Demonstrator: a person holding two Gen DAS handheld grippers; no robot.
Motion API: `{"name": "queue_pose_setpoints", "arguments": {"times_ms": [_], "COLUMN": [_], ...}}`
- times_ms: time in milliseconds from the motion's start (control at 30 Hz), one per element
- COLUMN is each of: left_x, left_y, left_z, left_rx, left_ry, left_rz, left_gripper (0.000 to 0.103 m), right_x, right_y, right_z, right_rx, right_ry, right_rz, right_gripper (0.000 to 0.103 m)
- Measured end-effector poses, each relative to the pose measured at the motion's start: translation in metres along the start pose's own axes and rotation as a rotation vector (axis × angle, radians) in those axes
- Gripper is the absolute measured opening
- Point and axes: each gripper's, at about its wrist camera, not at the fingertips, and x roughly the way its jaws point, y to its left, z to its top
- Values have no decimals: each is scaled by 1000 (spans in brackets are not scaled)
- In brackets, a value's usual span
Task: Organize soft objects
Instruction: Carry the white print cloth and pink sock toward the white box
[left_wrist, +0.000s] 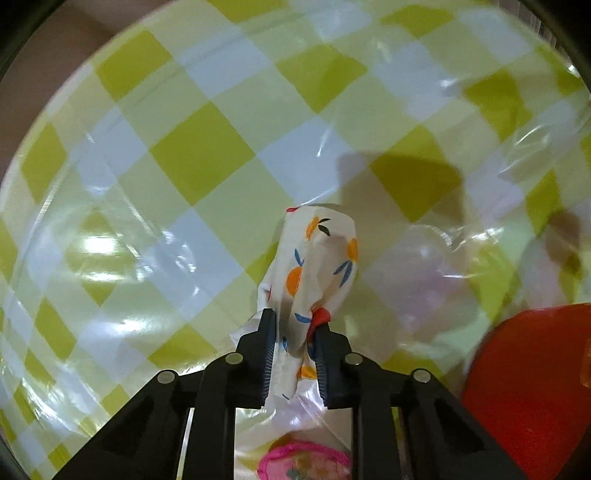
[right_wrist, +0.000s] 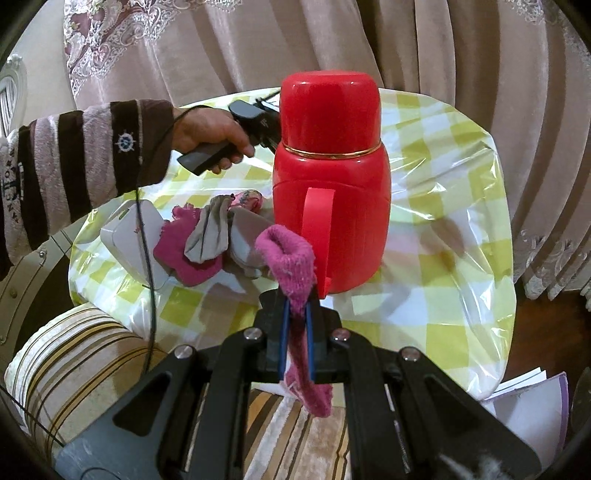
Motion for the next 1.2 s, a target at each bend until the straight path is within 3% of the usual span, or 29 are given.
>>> {"name": "queue_pose_setpoints", "arguments": {"times_ms": [233,533,800,1200], "left_x": [-71,-168,-223,-243], "left_y": [21,22,-30,-131], "left_z": [-28,-113,-192,-239], "left_rx": [-66,-206,-257,-180], "left_ry": [-92,-284,-447,-498], "left_rz": [-1,-72,-176,-343], "left_gripper": [20,20,21,21], "right_x": [-7,-28,-57,-104], "right_y": [-2,-7,-22,-53], "right_z": [-3,-12,-20,-39], "right_rx": [13,32,61,90], "right_ry": [-3,-22,-43,-53], "right_rz": [-23,-59,-128,-282], "right_gripper": [10,10,10,10]}}
